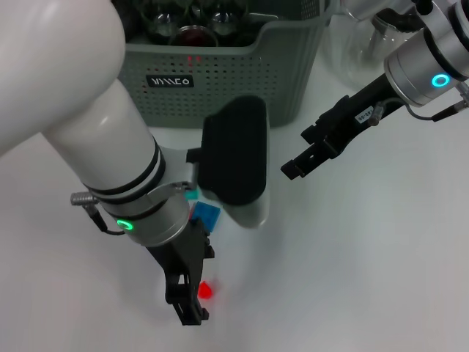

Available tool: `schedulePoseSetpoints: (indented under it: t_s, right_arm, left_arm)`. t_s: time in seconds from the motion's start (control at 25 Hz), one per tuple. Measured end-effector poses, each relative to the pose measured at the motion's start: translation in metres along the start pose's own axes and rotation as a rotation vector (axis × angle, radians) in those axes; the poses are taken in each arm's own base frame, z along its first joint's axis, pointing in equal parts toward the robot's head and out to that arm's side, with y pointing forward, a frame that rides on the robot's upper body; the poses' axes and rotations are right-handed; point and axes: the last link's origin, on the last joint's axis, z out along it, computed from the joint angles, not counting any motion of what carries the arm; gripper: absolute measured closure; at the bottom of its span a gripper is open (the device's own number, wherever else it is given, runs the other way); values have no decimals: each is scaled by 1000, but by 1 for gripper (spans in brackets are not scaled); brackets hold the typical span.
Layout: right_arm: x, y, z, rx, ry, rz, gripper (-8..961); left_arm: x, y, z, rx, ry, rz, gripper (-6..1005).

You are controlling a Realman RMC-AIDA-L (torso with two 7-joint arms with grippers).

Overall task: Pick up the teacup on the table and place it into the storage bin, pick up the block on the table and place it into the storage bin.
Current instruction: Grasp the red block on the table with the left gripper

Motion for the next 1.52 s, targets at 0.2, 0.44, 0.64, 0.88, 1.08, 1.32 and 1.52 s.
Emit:
schedulePoseSetpoints:
  t_s: [0.2, 0.44, 0.64, 0.88, 1.08, 1.32, 1.52]
  right_arm:
    - [0, 0, 1, -1, -2, 6, 5]
    - [-1, 1, 2, -1, -4, 15, 5]
    - [-1, 1, 2, 0, -5, 20, 5]
    - [-1, 1, 3, -1, -7, 23, 6]
    - [-1, 0, 3, 5, -12, 27, 7]
    - [-1, 0, 3, 6, -13, 28, 6]
    - [-1, -1, 2, 8, -13, 28, 6]
  left_arm:
    - [0, 0, 2, 3, 3, 167, 114]
    - [3, -3, 10, 14, 0, 286, 115]
    - [4, -4, 14, 21, -5, 333, 115]
    - [2, -5, 18, 16, -6, 354, 116]
    - [-2, -7, 21, 15, -20, 365, 227]
    - [-3, -8, 24, 21, -29, 370, 442]
    - [-2, -6, 25, 12, -28, 379, 559]
